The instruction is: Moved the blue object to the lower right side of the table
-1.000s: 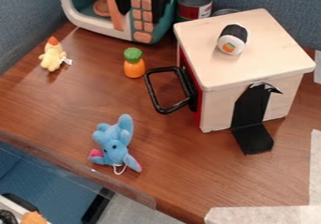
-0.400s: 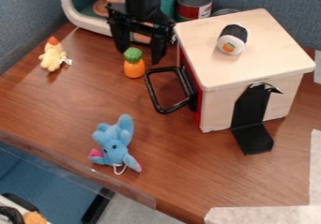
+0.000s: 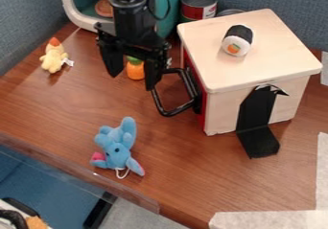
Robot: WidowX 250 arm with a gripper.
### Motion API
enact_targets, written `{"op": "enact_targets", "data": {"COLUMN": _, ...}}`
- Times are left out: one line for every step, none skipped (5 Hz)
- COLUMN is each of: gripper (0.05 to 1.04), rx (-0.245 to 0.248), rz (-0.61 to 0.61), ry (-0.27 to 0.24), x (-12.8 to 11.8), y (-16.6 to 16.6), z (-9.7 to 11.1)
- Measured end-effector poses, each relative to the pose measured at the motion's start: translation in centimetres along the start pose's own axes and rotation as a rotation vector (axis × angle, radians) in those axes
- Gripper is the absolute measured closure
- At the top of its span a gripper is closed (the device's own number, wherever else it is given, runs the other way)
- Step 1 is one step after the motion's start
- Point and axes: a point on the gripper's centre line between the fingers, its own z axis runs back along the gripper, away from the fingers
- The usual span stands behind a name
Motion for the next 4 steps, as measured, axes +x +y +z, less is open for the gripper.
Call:
{"op": "enact_targets", "data": {"gripper": 0.083, "rx": -0.005, "rz": -0.018, "ry": 0.029, "x": -0.9, "y": -0.8, "z": -0.7}}
{"op": "enact_targets", "data": {"gripper": 0.083, "rx": -0.009, "rz": -0.024, "ry": 0.085, "x": -2.2, "y": -1.4, "z": -1.5}}
{"op": "enact_targets", "data": {"gripper": 0.083, "rx": -0.007, "rz": -0.023, "ry": 0.09, "x": -3.4, "y": -1.5, "z": -1.3}}
{"op": "enact_targets", "data": {"gripper": 0.083, "rx": 0.01, "rz": 0.002, "ry": 0.113, "x": -5.1, "y": -0.5, "z": -1.3}}
